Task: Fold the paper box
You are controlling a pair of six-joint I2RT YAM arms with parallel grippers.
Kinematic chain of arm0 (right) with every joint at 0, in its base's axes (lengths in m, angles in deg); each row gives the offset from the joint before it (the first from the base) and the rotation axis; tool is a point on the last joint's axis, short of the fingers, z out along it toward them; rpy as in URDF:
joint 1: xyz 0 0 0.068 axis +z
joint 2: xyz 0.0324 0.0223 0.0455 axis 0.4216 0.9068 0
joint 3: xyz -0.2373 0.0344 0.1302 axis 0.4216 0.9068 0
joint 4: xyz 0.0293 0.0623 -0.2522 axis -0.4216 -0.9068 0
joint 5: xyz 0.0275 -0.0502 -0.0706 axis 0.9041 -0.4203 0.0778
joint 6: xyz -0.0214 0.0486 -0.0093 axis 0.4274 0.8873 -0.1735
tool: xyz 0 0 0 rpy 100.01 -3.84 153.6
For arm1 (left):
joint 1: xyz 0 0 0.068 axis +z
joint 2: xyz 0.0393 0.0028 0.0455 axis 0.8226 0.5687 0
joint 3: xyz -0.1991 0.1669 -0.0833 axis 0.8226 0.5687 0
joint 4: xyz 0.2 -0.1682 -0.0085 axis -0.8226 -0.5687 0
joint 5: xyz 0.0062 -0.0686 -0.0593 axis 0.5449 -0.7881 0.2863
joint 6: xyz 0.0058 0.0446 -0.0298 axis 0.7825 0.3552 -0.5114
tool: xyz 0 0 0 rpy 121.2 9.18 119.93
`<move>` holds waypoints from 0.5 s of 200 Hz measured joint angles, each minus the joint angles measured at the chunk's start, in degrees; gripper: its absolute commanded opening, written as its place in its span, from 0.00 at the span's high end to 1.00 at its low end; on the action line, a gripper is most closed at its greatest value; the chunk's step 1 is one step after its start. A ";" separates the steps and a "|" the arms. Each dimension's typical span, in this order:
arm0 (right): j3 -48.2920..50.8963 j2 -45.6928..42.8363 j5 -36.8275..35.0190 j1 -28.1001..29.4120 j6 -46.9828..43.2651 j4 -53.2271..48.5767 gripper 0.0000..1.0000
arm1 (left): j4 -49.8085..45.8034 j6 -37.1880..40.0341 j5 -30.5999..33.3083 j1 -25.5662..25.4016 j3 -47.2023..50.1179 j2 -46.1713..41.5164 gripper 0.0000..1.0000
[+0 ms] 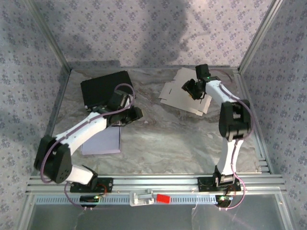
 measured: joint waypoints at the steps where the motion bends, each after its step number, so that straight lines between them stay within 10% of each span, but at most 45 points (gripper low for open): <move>1: -0.44 0.74 0.11 -0.04 0.00 -0.24 0.49 | 0.13 -0.09 0.00 -0.04 -0.15 0.22 0.73; 52: -6.47 9.53 2.21 2.38 -1.14 -8.44 0.49 | 6.84 -5.07 -0.13 -0.72 -3.54 5.73 0.73; 100: 13.16 -3.80 4.02 9.97 -2.82 -7.96 0.47 | 7.41 -5.81 -0.15 -0.72 -3.58 7.48 0.73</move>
